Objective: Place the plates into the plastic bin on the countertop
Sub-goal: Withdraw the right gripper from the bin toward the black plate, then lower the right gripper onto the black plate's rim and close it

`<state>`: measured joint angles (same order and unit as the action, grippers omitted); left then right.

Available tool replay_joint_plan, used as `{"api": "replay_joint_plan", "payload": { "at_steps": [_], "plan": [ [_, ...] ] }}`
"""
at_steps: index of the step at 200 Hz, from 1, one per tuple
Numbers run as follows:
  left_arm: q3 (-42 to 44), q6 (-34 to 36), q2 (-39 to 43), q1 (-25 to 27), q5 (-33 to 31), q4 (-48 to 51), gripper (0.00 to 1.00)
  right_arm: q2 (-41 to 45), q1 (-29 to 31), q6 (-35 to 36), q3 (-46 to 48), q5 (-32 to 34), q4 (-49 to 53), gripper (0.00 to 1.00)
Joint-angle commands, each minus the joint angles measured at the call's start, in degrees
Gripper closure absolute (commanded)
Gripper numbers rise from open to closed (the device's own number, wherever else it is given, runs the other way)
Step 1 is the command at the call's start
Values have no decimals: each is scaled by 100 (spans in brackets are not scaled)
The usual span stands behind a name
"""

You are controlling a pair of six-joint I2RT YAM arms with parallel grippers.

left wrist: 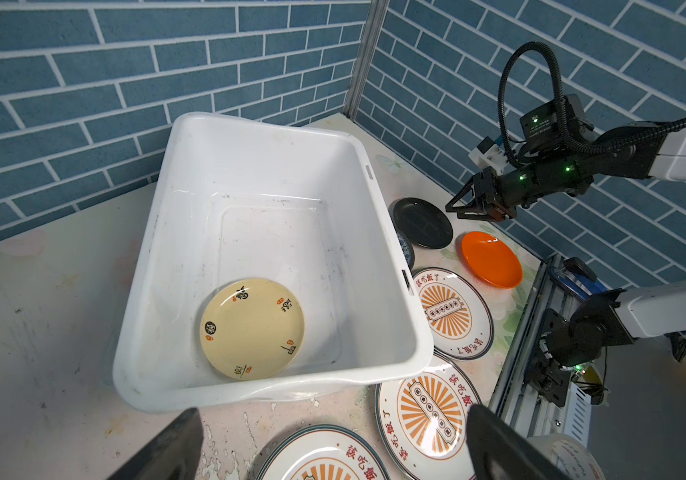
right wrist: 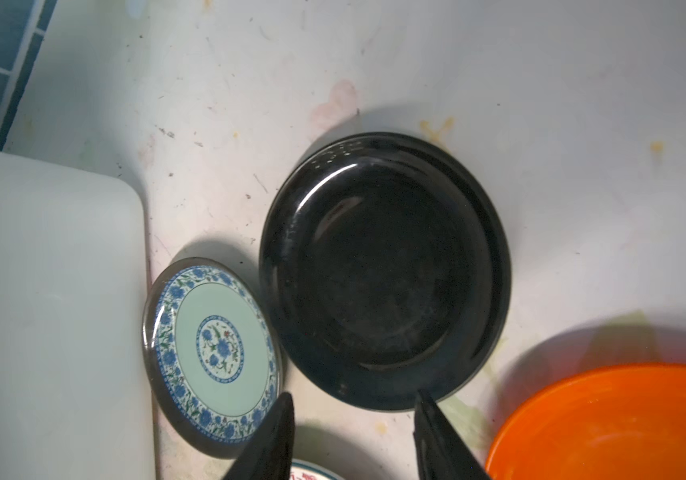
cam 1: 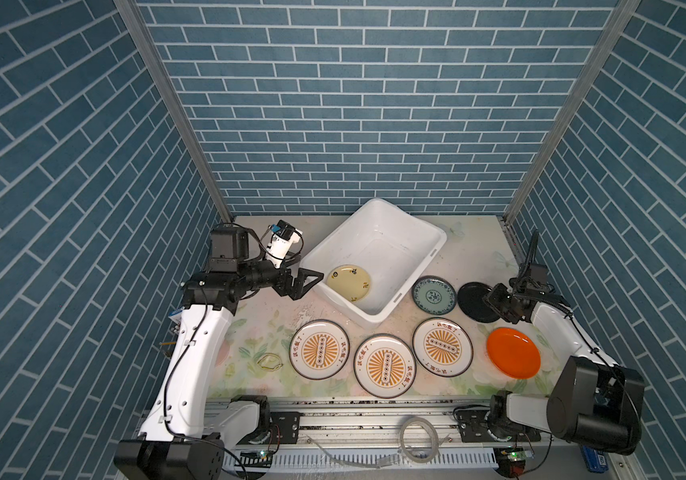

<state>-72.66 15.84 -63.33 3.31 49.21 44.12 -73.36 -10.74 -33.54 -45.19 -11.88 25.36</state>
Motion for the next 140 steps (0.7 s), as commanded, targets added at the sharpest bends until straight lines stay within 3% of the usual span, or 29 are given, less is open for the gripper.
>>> {"api": "replay_joint_plan", "payload": {
  "at_steps": [1, 45, 140],
  "plan": [
    [125, 26, 131, 29, 148, -17, 0, 151, -171, -179, 124, 132, -68, 52],
    [122, 69, 121, 130, 159, -9, 1, 0, -705, -7, 17, 267, -103, 53],
    [192, 13, 117, 187, 187, -74, 0, -1313, -1350, 448, -332, -422, -779, 59]
  ]
}}
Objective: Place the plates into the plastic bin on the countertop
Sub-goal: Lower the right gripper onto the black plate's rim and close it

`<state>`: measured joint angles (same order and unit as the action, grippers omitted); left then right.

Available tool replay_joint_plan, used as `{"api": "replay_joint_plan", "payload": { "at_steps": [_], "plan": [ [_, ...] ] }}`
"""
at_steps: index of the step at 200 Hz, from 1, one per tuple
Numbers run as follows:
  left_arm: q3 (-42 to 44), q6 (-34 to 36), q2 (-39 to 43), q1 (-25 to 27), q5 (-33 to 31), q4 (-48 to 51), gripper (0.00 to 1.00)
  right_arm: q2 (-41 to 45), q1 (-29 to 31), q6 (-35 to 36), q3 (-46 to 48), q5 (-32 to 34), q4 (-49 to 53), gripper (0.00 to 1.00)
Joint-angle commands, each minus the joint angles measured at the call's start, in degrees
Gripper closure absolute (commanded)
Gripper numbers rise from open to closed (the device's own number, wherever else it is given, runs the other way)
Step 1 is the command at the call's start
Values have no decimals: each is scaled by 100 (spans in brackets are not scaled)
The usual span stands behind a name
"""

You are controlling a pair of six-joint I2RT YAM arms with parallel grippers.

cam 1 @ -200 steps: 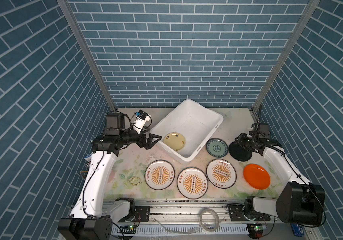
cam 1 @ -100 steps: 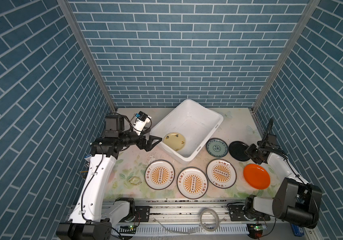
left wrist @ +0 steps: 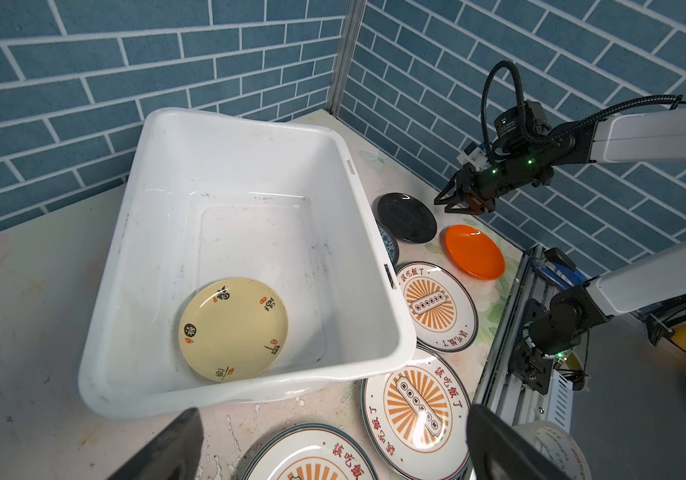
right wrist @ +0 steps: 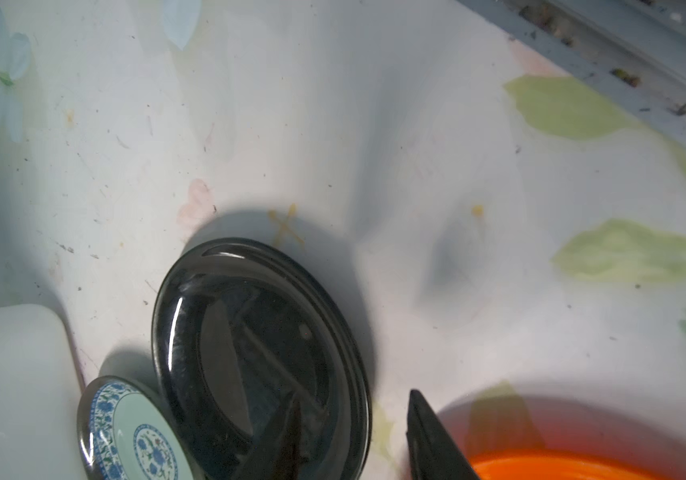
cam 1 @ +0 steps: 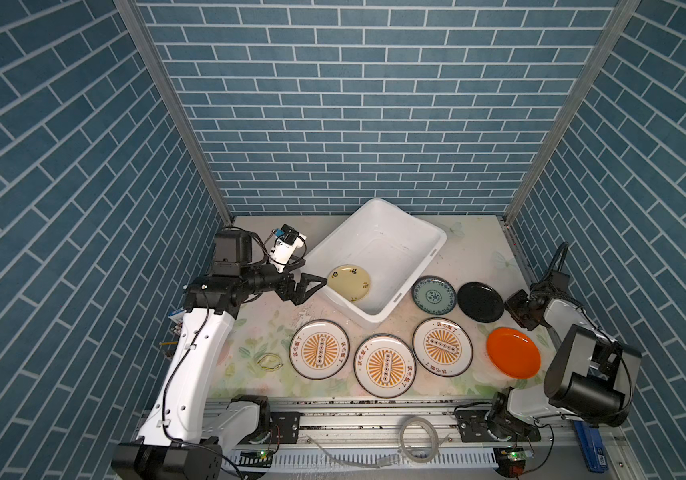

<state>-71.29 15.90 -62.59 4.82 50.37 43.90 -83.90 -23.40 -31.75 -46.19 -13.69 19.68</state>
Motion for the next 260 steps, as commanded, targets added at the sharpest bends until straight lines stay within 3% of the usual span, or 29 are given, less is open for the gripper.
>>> {"api": "replay_joint_plan", "payload": {
  "at_steps": [1, 68, 260],
  "plan": [
    [54, 8, 44, 37, 70, -55, 0, -277, -90, 267, -232, -262, -224, 59],
    [76, 7, 25, 41, 48, -69, 0, -985, -156, 355, -373, -985, -632, 66],
    [157, -113, 36, 38, 88, -190, 0, -1221, -156, 468, -287, -717, -550, 78]
  ]
}}
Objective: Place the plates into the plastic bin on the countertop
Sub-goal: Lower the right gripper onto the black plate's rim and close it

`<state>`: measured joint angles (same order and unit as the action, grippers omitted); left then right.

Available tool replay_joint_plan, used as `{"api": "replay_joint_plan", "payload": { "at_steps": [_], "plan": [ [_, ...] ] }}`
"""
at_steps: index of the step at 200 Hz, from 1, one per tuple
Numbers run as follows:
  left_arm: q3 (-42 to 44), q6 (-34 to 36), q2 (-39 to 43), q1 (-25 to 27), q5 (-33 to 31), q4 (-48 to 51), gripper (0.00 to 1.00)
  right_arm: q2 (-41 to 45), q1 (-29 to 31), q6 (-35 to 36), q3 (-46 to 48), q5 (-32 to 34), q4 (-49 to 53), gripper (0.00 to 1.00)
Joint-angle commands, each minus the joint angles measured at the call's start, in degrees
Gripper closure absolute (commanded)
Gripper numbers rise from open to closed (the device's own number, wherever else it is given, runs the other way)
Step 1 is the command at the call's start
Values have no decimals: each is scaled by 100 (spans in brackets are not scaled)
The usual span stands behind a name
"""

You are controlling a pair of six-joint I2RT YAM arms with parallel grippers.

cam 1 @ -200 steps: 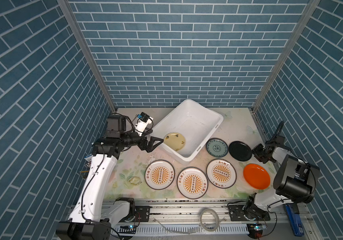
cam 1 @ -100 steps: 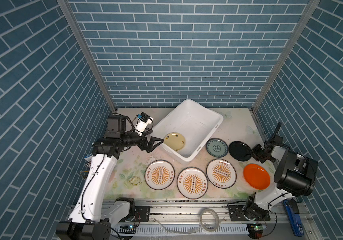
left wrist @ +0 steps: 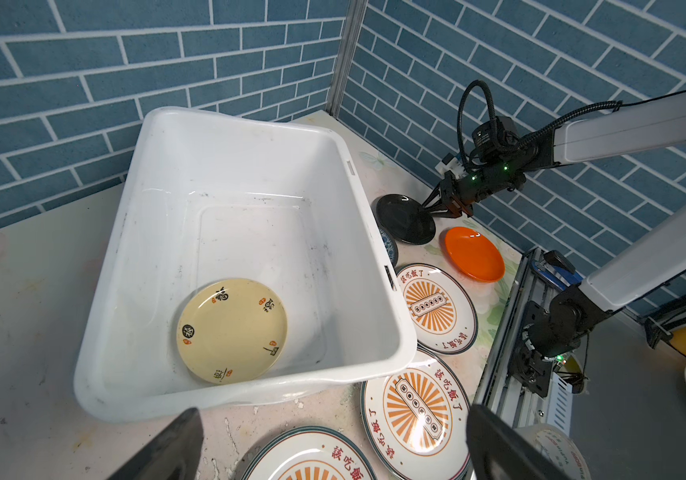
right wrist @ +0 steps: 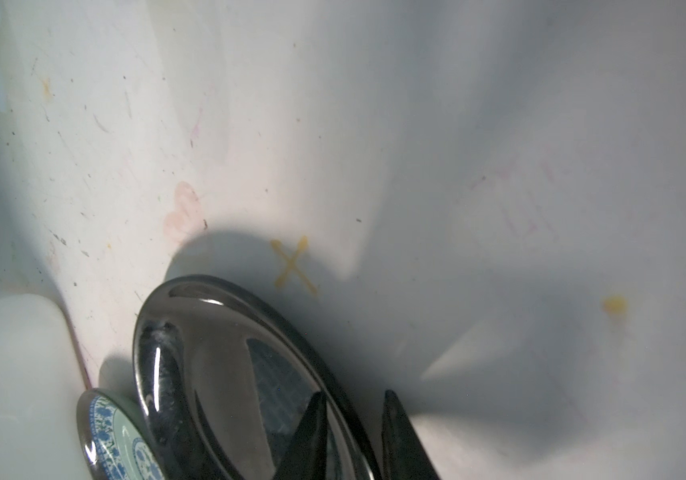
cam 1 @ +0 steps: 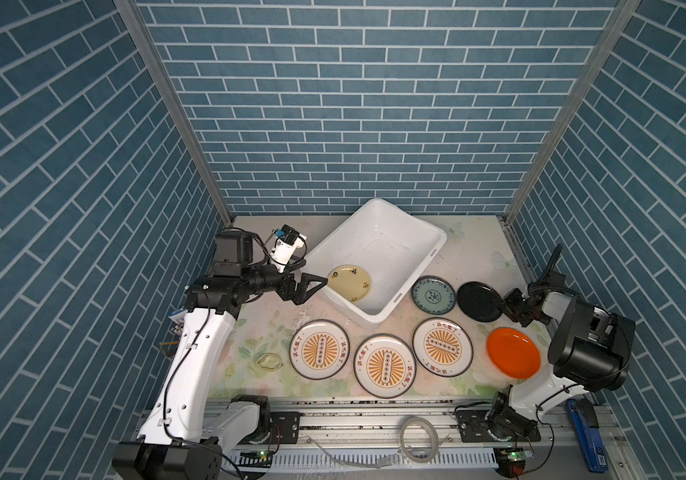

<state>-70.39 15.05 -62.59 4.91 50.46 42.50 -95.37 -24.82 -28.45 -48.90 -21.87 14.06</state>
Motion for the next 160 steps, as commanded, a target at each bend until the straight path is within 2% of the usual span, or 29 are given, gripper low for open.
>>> {"api": "replay_joint_plan", "payload": {
  "at_steps": [1, 71, 160],
  "plan": [
    [68, -28, 40, 33, 83, -54, 0, -74, -14, 138, -16, 100, 12, 78],
    [70, -54, 41, 29, 90, -89, 1, -51, -73, 33, 82, 227, -100, 84],
    [94, -79, 42, 28, 83, -131, 0, -141, -155, -169, 274, -28, -480, 81]
  ]
}}
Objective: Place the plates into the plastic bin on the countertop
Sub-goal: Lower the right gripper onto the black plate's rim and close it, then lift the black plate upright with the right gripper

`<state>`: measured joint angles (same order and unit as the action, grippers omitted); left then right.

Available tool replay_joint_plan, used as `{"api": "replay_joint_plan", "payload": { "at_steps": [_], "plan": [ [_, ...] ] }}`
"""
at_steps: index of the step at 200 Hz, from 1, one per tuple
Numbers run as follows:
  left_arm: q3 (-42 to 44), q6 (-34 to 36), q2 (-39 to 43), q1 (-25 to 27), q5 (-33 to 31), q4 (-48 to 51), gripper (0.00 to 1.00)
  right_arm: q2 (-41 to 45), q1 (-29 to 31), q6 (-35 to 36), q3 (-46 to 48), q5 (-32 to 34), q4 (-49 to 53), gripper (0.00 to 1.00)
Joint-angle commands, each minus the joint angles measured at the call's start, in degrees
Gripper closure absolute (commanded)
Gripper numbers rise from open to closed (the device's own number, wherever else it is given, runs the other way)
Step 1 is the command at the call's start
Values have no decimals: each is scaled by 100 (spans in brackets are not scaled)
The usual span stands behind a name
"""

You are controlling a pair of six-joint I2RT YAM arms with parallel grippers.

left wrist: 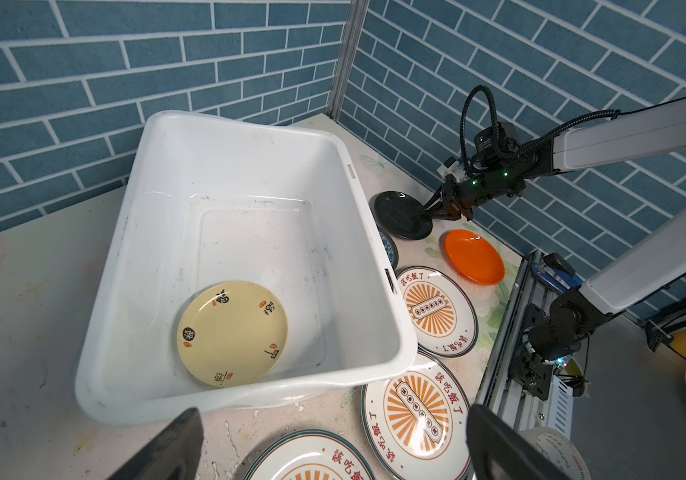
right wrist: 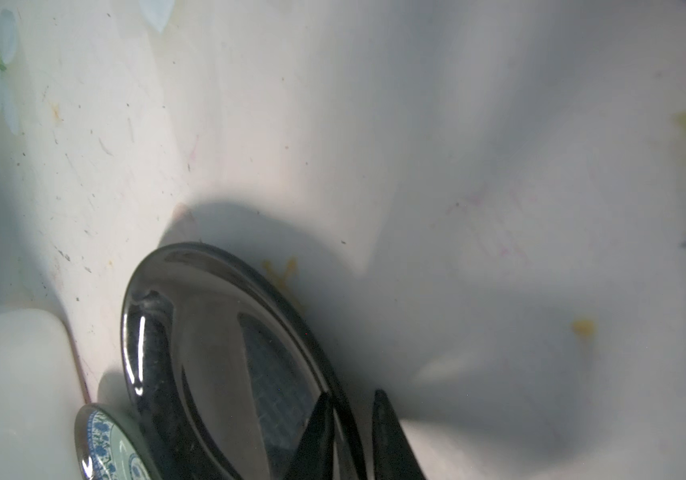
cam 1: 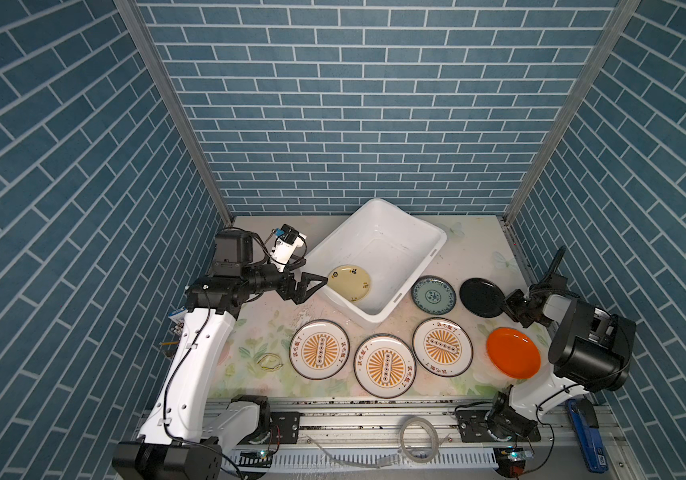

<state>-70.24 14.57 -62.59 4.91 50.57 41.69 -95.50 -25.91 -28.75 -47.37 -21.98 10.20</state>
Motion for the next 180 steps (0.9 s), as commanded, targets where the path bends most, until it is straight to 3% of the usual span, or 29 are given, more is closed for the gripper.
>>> {"api": "replay_joint_plan", "payload": {
  "at_steps": [1, 52, 148, 180],
  "plan": [
    [75, -32, 43, 28, 74, -53, 0, -123, -46, -139, 122, -17, -95, 81],
    [107, -32, 46, 28, 59, -78, 1, -215, -61, -216, 160, -202, -274, 82],
    [90, -59, 82, 28, 67, -83, 0, -3, -125, -284, 341, -361, -568, 100],
    [81, -64, 98, 28, 68, -75, 0, 139, -133, -357, 361, -444, -665, 100]
  ]
}}
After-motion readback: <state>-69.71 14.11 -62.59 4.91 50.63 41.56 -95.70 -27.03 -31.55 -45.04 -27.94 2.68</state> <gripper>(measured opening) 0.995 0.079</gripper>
